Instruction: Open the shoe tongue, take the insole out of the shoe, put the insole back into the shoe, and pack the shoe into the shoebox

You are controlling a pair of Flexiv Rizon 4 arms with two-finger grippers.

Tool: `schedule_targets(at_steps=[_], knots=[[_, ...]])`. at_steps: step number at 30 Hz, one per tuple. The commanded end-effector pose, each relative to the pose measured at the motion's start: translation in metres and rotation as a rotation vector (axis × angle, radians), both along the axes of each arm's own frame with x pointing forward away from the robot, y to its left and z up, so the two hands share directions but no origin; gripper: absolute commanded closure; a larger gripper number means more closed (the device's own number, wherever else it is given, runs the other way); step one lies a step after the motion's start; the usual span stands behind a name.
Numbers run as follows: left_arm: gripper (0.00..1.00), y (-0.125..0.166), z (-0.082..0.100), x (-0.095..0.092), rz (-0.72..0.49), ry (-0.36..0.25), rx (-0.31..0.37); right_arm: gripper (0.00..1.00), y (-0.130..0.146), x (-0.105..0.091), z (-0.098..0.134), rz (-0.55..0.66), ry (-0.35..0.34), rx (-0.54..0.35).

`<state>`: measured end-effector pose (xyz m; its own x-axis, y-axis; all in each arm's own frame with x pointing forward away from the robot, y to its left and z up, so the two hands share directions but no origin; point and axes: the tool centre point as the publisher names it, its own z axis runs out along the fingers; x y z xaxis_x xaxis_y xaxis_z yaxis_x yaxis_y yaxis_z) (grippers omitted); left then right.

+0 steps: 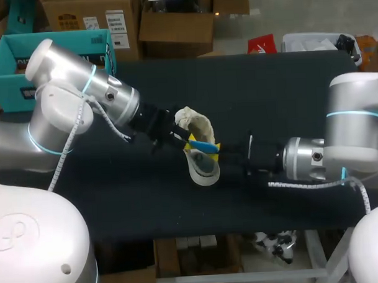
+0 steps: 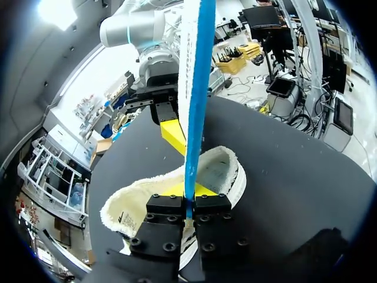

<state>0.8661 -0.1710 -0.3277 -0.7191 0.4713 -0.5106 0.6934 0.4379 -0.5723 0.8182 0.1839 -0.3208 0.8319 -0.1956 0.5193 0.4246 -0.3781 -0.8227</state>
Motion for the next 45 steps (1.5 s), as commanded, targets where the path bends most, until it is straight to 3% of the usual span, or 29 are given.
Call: schedule_targets(at_steps=[1,11,16,17,19,22,25,28,35,37,39,43,44,45], knots=[[1.00,-0.001,-0.004,0.008,-0.008,0.007,0.004,1.00,0.008,0.005,-0.007,-0.008,-0.003,-0.015],[1.00,-0.002,-0.017,0.027,-0.013,0.047,0.019,1.00,0.017,0.019,-0.023,-0.032,-0.004,-0.063],[0.24,0.002,-0.016,0.024,-0.029,0.067,0.001,1.00,0.017,0.024,-0.026,-0.045,-0.001,-0.079],[0.23,0.003,-0.014,0.021,-0.033,0.065,-0.004,1.00,0.017,0.025,-0.026,-0.050,-0.001,-0.084],[0.27,0.006,-0.010,0.016,-0.040,0.059,-0.012,1.00,0.016,0.025,-0.026,-0.053,-0.001,-0.084],[0.49,0.010,-0.004,0.009,-0.059,0.058,-0.042,1.00,0.014,0.023,-0.026,-0.066,-0.003,-0.090],[0.59,0.011,0.001,0.002,-0.077,0.057,-0.066,1.00,0.012,0.022,-0.026,-0.078,-0.003,-0.096],[0.64,0.008,0.003,-0.005,-0.095,0.050,-0.065,1.00,0.010,0.022,-0.027,-0.085,-0.002,-0.099],[0.63,0.003,0.003,-0.018,-0.121,0.046,-0.059,1.00,0.006,0.023,-0.029,-0.103,-0.006,-0.098],[0.71,0.002,0.004,-0.020,-0.122,0.037,-0.061,1.00,0.006,0.023,-0.029,-0.105,-0.006,-0.098],[1.00,0.002,0.005,-0.022,-0.121,0.034,-0.066,1.00,0.006,0.023,-0.028,-0.107,-0.006,-0.099],[1.00,0.001,0.005,-0.023,-0.108,0.024,-0.054,1.00,0.008,0.018,-0.024,-0.106,-0.009,-0.098],[1.00,0.000,0.004,-0.023,-0.106,0.023,-0.052,0.81,0.009,0.016,-0.021,-0.106,-0.011,-0.098],[1.00,0.000,0.003,-0.023,-0.105,0.022,-0.051,0.53,0.009,0.012,-0.018,-0.108,-0.014,-0.101]])
